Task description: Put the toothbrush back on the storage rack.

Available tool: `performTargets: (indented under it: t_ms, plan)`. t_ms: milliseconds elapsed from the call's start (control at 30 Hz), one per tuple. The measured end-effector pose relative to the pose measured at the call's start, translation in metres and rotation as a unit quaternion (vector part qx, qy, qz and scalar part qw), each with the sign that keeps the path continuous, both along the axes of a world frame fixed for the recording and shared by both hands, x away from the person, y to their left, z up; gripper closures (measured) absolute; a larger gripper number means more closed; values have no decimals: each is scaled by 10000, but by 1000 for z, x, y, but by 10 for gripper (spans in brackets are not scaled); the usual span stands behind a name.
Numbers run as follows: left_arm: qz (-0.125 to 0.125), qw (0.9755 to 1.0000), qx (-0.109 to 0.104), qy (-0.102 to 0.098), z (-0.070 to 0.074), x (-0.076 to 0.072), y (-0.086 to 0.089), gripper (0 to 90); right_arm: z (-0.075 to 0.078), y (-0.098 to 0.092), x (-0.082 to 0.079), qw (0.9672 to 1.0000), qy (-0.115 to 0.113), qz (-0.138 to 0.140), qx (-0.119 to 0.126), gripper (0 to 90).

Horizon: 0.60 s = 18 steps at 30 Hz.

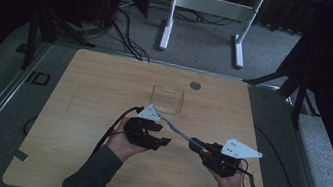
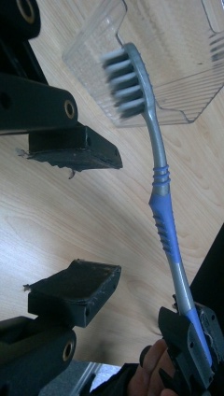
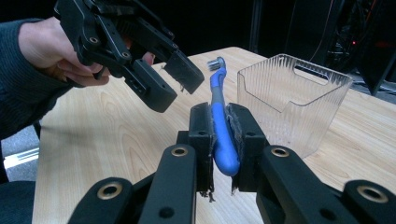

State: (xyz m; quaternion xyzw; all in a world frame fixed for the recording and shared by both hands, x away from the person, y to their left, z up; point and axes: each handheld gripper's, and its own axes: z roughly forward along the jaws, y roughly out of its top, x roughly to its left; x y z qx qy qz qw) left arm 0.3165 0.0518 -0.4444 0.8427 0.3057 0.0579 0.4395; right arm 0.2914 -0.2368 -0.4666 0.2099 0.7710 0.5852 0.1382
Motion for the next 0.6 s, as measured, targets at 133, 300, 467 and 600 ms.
performTargets:
  t_ms: [133, 300, 467, 600]
  plan:
    - [-14, 10000, -31, 15, -1, 0, -2, 423, 0, 0, 0, 10000, -17, -1, -3, 807]
    - [-30, 10000, -63, 48, -2, 0, -5, 420, 0, 0, -1, 10000, -27, 11, 29, 807]
    - [-22, 9999, -142, 72, -2, 1, -7, 421, 1, 0, -1, 9999, -32, 68, 101, 807]
    - [-34, 9996, -246, 109, -1, 2, -8, 420, 4, 2, -3, 9998, -99, 123, 91, 807]
